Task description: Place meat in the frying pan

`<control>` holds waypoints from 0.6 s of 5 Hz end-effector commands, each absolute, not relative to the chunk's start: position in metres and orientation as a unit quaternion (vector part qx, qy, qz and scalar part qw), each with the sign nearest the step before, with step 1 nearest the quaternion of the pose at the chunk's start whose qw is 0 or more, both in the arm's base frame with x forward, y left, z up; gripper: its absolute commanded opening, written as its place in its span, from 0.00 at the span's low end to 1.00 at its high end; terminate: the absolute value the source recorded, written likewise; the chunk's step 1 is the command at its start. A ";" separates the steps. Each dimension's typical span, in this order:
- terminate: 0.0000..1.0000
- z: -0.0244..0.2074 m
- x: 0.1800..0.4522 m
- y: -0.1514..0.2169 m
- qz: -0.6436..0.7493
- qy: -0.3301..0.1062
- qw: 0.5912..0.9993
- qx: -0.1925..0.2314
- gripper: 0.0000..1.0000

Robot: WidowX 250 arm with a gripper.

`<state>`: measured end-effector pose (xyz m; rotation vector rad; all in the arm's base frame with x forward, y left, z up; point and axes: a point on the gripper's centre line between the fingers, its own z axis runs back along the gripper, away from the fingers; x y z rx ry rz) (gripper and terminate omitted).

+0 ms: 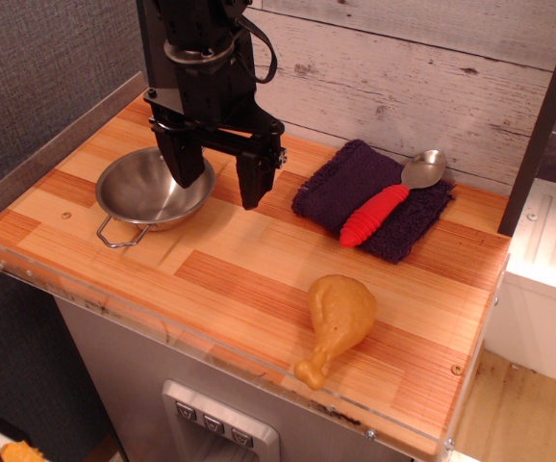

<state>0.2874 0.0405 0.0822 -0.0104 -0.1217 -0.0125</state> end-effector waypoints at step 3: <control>0.00 0.082 0.276 -0.031 -0.037 -0.085 0.995 -0.033 1.00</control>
